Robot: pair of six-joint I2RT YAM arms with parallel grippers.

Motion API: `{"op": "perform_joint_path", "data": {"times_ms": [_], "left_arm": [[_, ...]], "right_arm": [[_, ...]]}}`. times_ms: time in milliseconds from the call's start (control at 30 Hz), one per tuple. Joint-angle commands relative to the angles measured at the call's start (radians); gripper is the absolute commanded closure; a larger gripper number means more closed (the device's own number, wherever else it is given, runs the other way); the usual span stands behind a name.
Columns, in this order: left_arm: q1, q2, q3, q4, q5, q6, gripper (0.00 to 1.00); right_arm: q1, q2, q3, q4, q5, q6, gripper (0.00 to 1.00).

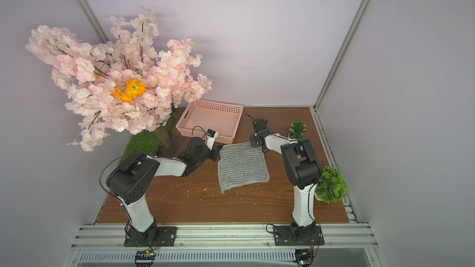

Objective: Fold the square dishcloth
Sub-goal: Fold the cleaning item at the center of the board.

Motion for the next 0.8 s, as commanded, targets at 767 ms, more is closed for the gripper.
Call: {"op": "perform_joint_path", "data": {"times_ms": [767], "left_arm": [[-0.041,-0.177,-0.160,0.146,0.004,0.138,0.99]], "right_arm": [[-0.005,-0.404,-0.478,0.485,-0.065,0.043,0.97]]}}
